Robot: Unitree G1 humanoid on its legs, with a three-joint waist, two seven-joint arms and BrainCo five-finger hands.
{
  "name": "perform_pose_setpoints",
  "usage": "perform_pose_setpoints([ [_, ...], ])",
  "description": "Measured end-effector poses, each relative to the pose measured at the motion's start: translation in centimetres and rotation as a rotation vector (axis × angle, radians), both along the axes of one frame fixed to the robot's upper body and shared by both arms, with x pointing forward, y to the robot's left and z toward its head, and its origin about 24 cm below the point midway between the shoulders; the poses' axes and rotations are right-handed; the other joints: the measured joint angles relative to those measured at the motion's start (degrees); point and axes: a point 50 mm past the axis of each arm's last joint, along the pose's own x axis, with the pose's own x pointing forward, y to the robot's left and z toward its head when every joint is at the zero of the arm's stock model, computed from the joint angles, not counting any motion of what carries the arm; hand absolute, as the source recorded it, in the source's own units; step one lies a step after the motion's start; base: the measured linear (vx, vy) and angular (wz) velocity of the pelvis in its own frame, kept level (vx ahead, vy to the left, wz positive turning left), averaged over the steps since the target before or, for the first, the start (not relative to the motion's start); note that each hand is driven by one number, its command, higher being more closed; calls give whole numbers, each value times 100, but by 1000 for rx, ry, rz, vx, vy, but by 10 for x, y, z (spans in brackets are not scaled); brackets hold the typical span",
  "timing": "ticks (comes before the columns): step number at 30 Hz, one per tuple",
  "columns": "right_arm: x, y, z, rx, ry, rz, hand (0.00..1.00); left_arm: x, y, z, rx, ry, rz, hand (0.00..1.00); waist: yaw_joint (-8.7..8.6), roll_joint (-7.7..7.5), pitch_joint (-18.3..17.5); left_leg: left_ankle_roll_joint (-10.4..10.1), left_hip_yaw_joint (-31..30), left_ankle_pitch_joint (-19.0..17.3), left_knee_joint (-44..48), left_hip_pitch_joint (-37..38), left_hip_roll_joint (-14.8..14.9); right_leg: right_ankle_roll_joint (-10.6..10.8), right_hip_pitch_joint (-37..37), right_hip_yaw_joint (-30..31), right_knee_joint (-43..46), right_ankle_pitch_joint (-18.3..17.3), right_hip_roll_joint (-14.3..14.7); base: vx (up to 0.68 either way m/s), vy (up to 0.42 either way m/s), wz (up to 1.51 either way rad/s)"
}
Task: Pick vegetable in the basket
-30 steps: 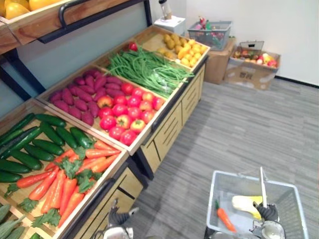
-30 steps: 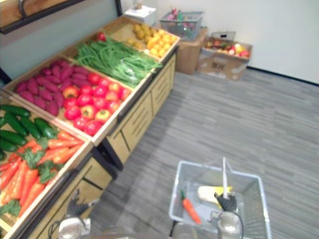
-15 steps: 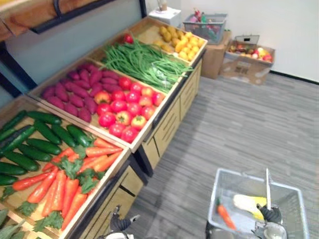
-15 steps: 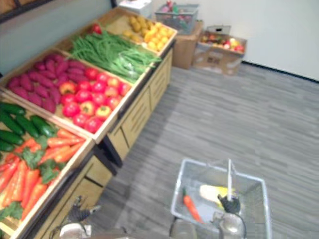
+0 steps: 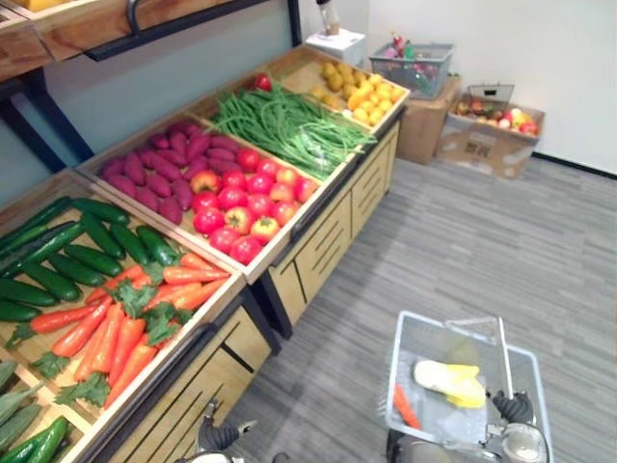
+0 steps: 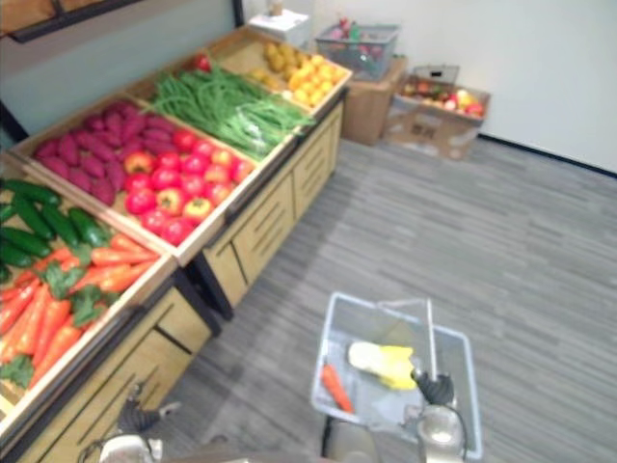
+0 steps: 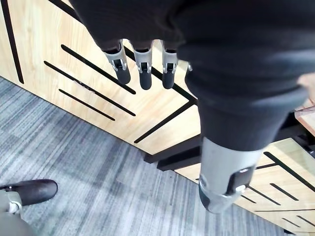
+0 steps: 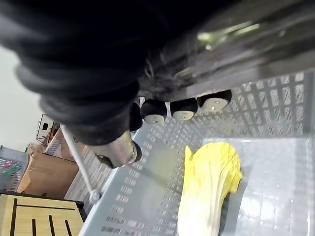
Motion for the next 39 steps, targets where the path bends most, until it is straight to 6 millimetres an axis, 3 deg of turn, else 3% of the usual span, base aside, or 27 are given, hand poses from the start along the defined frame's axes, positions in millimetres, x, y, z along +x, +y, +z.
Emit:
perform_pose_setpoints([
  [2,-2,-1,-1,-1,6,-2,100,0,-3,-1,-12,-3,11,0,-14,-46,21,75,-16,195,410,-228,16,-57,99,-140,-31,-33,-22,-19,-161,36],
  [4,-7,-6,-1,-13,16,-12,100,3,-15,-4,-46,-8,14,0,-68,-132,56,476,186,566,850,-577,-139,-70,250,-428,-190,-38,-267,-37,-131,57],
  [5,-10,-10,0,-25,25,-20,100,5,-21,-5,-74,-11,24,0,-76,-149,68,530,396,613,865,-604,-151,-70,306,-503,-285,-36,-309,-34,-68,45],
  [8,-16,-20,1,-48,41,-40,100,-5,-33,-13,-127,32,36,0,-66,2,41,365,657,444,830,-555,-371,39,423,-551,-594,36,-368,4,51,18],
  [10,-20,-23,-2,-49,68,-45,100,-10,-36,-15,-145,45,49,0,-49,109,27,361,681,224,413,-336,-567,191,484,-517,-852,198,-337,25,127,3],
  [11,-24,-25,-4,-44,76,-63,100,-14,-38,-17,-155,56,54,0,-55,214,2,364,717,-5,130,-227,-559,180,493,-512,-940,443,-285,32,130,2],
  [14,-33,-22,-11,-16,115,-90,100,-20,-45,-23,-180,95,62,0,-15,235,-2,429,824,23,-39,-80,-695,225,856,-444,-1627,847,-321,58,112,-8],
  [19,-53,-18,-25,51,171,-177,100,-27,-44,-29,-191,153,61,0,-59,226,-51,518,933,121,-403,120,-924,355,1239,-439,-2450,1257,-455,108,105,-3],
  [24,-70,-17,-36,150,201,-294,100,-40,-36,-35,-216,218,108,0,-119,166,-88,542,953,55,-481,360,-1007,387,1530,-434,-2633,1286,-497,101,59,1],
  [27,-83,-7,-47,263,197,-401,100,-53,-25,-38,-224,264,206,0,-126,130,-185,537,959,3,-483,445,-994,401,1681,-437,-2768,1296,-461,50,10,0],
  [28,-88,-2,-50,296,202,-431,100,-57,-24,-39,-227,279,229,0,-121,56,-181,529,960,-19,-483,450,-985,401,1694,-437,-2791,1297,-449,34,-4,-1],
  [29,-93,5,-55,343,211,-468,100,-62,-24,-41,-235,298,255,0,-123,89,-215,520,967,-27,-487,508,-979,397,1768,-436,-2836,1308,-438,0,0,0],
  [33,-105,15,-62,412,231,-554,100,-68,-31,-43,-263,317,272,0,-122,-3,-237,511,994,-62,-497,564,-953,397,1804,-434,-2838,1307,-416,-3,-3,-6],
  [34,-107,17,-62,422,231,-566,100,-67,-32,-44,-269,318,270,0,-119,57,-279,511,1008,-62,-508,596,-946,397,1819,-433,-2839,1307,-407,-34,-5,-7],
  [35,-108,19,-63,434,231,-583,100,-69,-34,-45,-282,331,269,0,-128,-21,-264,511,1042,-61,-541,602,-932,399,1827,-432,-2841,1306,-394,-42,-6,-9],
  [39,-116,23,-66,473,239,-645,100,-72,-38,-47,-308,350,276,0,-138,8,-322,511,1065,-61,-562,641,-926,398,1860,-436,-2872,1300,-389,-18,-1,-1],
])
